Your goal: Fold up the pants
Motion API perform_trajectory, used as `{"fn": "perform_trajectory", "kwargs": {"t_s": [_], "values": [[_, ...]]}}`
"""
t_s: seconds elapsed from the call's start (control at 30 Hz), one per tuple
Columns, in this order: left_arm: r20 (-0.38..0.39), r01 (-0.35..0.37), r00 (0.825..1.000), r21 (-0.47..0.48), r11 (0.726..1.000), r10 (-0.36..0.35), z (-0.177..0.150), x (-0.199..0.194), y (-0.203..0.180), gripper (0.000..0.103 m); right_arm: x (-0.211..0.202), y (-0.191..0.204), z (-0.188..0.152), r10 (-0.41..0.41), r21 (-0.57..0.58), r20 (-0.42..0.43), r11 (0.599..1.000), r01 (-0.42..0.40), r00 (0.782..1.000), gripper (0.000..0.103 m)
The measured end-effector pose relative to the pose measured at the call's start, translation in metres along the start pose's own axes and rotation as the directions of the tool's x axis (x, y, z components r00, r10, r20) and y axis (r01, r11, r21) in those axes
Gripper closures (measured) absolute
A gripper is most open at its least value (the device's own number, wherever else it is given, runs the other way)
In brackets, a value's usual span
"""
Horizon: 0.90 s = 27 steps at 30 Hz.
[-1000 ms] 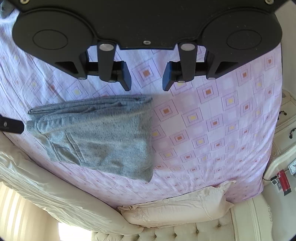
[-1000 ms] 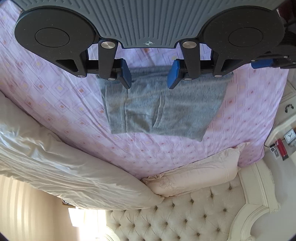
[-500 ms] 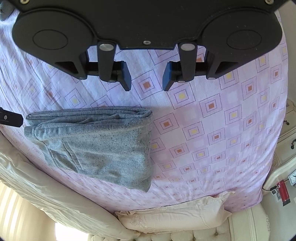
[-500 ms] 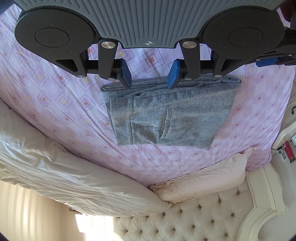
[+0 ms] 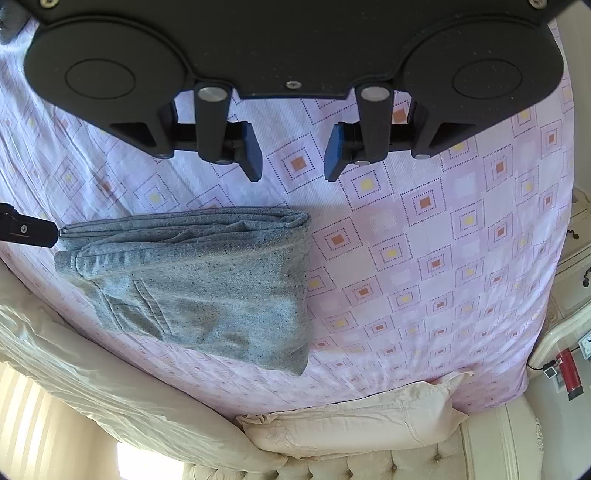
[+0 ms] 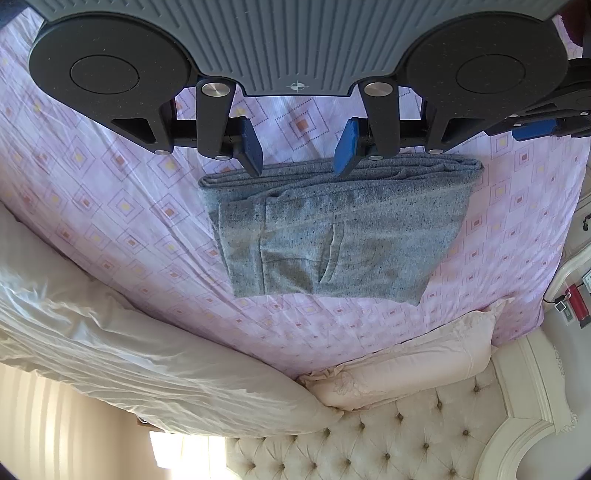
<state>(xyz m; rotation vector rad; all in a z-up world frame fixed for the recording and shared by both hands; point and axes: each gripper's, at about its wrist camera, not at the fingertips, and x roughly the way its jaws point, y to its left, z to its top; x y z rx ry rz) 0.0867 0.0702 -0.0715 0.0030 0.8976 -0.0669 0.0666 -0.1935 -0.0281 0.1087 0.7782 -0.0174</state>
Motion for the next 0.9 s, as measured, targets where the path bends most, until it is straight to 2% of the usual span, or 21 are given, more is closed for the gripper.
{"fn": "perform_trajectory", "kwargs": {"t_s": [0.9], "values": [[0.012, -0.001, 1.0, 0.009, 1.0, 0.001, -0.0013, -0.0001, -0.0019, 0.056, 0.0047, -0.0009, -0.002, 0.0, -0.001, -0.019, 1.0, 0.0, 1.0, 0.061]]}}
